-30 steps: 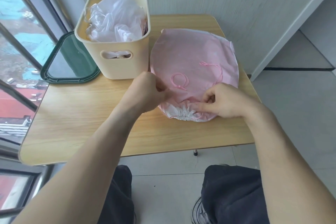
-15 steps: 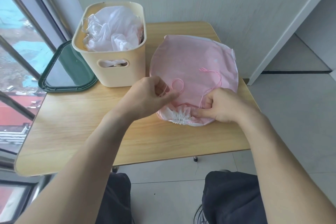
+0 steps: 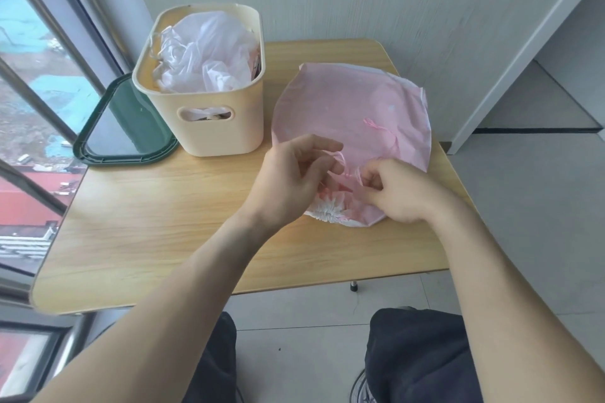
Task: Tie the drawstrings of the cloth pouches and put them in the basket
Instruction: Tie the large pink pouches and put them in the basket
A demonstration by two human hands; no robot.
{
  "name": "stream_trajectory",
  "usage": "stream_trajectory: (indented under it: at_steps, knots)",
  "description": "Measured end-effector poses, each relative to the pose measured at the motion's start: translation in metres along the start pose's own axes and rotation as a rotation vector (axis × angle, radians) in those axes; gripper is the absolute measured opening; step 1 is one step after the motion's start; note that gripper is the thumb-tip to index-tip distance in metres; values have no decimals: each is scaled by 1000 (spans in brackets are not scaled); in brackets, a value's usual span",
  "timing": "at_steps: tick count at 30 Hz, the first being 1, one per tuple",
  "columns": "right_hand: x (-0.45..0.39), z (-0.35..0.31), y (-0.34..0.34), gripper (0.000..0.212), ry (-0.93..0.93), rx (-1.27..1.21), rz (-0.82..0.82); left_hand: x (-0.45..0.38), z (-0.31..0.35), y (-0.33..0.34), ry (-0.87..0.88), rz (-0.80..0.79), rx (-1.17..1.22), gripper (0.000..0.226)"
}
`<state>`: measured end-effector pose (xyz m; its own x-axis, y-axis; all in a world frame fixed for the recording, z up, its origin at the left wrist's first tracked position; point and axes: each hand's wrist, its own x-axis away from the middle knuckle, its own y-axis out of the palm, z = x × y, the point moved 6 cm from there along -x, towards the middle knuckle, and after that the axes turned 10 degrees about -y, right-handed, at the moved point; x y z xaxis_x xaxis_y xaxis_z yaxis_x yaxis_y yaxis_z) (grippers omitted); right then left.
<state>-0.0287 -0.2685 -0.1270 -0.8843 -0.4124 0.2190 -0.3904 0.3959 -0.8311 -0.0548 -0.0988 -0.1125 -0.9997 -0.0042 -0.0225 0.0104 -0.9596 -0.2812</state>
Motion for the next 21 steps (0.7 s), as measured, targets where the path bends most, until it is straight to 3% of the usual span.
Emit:
stream_trajectory:
  at_steps: [4,6,9,11,13,17,21]
  knots:
    - [6,-9,-20,17,-149,-580,392,-4,-6,7,-121,-16,151,12]
    - [9,-19,-18,11,-210,-803,478,-7,-12,11,-217,-36,265,14]
    - [10,-23,-11,14,-185,-949,536,-9,-23,6,-347,43,478,18]
    - [9,-19,-9,20,-160,-923,508,-10,-24,2,-372,78,614,21]
    - [7,-18,-6,30,-161,-722,424,-11,-19,1,-329,63,719,29]
    - [4,-21,-5,55,-206,-527,336,-9,0,-1,-170,37,676,37]
    - [2,-29,4,43,-279,-487,147,-6,10,3,-122,16,548,37]
